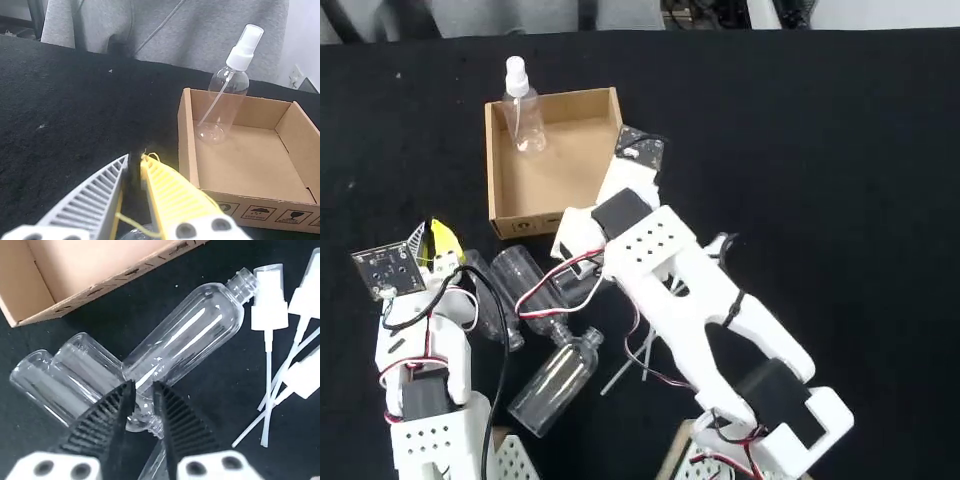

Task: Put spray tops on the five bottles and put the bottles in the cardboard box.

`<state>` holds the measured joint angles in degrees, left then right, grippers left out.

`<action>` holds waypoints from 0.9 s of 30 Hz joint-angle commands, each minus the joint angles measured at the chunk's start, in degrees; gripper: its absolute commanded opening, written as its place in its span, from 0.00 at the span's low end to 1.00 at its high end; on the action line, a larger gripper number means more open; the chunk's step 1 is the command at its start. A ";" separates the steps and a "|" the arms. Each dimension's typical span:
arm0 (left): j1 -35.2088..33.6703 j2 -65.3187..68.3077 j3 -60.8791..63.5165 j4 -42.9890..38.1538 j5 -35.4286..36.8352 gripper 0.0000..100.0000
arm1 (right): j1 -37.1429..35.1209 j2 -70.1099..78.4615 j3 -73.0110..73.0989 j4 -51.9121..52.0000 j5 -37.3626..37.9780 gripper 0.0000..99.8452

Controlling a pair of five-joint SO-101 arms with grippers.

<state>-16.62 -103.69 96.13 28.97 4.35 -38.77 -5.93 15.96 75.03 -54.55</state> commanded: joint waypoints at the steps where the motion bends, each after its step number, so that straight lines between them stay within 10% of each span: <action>1: -0.75 -0.35 1.27 0.18 -0.79 0.04 | -0.97 -2.86 2.24 -3.43 -0.62 0.19; 5: -0.75 -0.35 1.27 0.18 -0.79 0.04 | -1.23 -2.95 5.05 -5.98 -0.79 0.32; 27: -0.75 -0.35 1.27 0.18 -0.79 0.04 | 0.09 10.51 3.65 -16.97 -1.32 0.32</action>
<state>-16.62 -103.69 96.13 28.97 4.35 -38.95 4.97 21.14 59.21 -55.08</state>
